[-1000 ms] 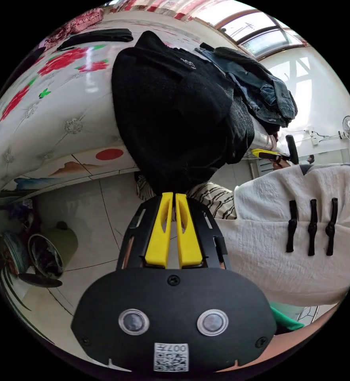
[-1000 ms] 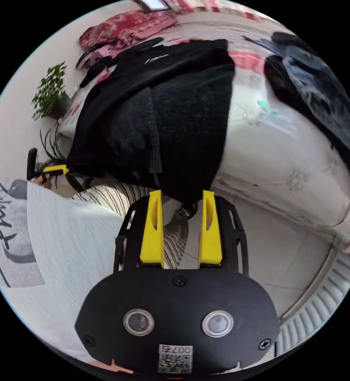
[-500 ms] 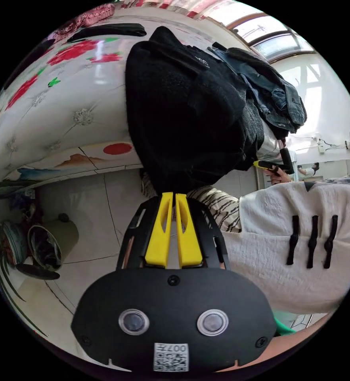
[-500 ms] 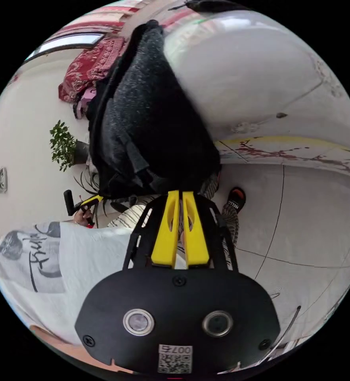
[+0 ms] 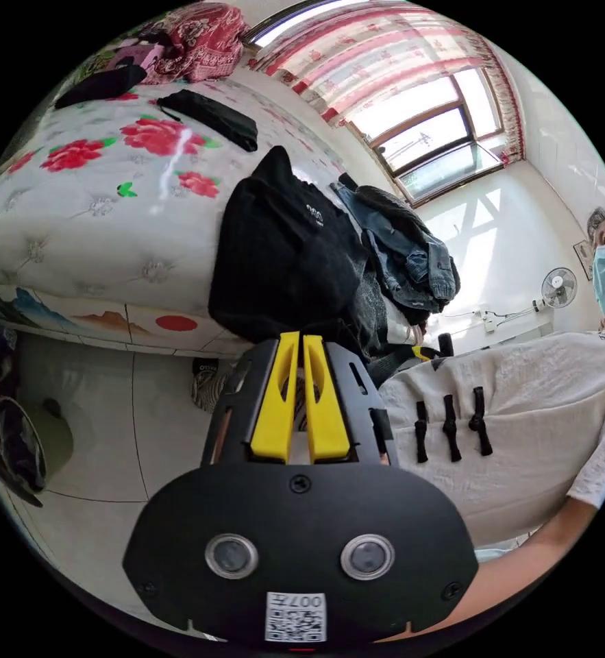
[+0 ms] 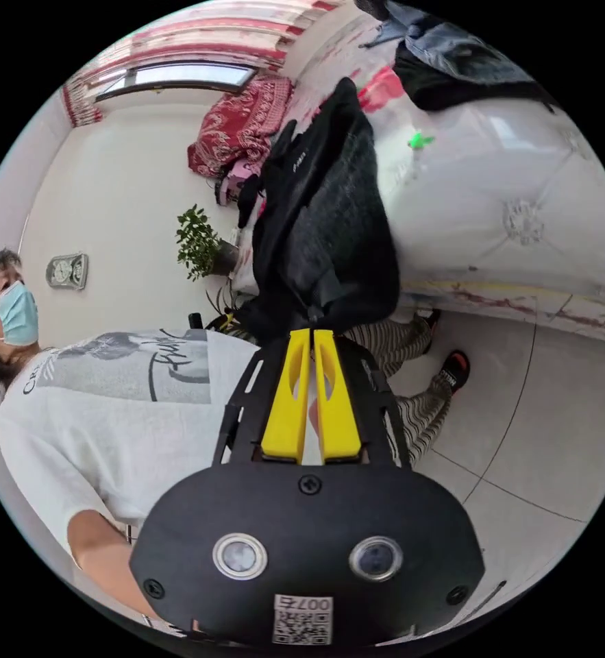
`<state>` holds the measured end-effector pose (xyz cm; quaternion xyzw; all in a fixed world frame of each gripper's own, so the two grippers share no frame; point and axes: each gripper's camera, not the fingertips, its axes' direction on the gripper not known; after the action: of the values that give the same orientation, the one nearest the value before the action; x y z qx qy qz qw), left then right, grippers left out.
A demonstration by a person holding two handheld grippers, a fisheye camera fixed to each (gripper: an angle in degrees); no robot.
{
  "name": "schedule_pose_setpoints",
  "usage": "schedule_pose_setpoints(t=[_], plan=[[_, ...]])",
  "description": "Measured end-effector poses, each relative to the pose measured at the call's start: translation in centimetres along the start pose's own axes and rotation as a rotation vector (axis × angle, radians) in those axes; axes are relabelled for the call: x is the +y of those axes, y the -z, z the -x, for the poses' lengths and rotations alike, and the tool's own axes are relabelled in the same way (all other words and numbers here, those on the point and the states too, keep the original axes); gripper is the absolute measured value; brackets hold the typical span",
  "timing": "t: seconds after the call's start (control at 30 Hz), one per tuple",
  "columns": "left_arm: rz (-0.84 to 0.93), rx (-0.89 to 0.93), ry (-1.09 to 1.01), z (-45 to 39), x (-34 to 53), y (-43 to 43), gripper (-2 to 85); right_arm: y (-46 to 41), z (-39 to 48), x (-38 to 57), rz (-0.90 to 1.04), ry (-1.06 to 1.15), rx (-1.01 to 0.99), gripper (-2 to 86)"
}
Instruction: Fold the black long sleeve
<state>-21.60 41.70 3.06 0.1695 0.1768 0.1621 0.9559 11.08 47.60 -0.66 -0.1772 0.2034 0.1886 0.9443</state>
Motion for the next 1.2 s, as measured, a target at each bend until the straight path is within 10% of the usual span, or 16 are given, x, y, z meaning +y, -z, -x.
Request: schedule_pose_setpoints(t=[0.3,0.47,0.77,1.2], plan=[[-0.243,-0.038,-0.018,-1.1,-20.3,3.9,-0.8,6.8,8.5,-15.4,-0.331,0.192,-0.001,0.2],[-0.052,-0.148,0.307,5.3,-28.4,-4.2,0.9,2.0,5.6,-23.8,-0.317,-0.012,0.283,2.6],[-0.061,-0.261,0.279,6.0,-21.1,2.5,6.8,2.0,3.4,-18.3,-0.165,-0.14,0.543,7.7],[-0.022,0.085,0.511,10.0,-14.3,1.9,6.2,2.1,-1.2,-15.4,-0.047,-0.341,0.231,7.2]])
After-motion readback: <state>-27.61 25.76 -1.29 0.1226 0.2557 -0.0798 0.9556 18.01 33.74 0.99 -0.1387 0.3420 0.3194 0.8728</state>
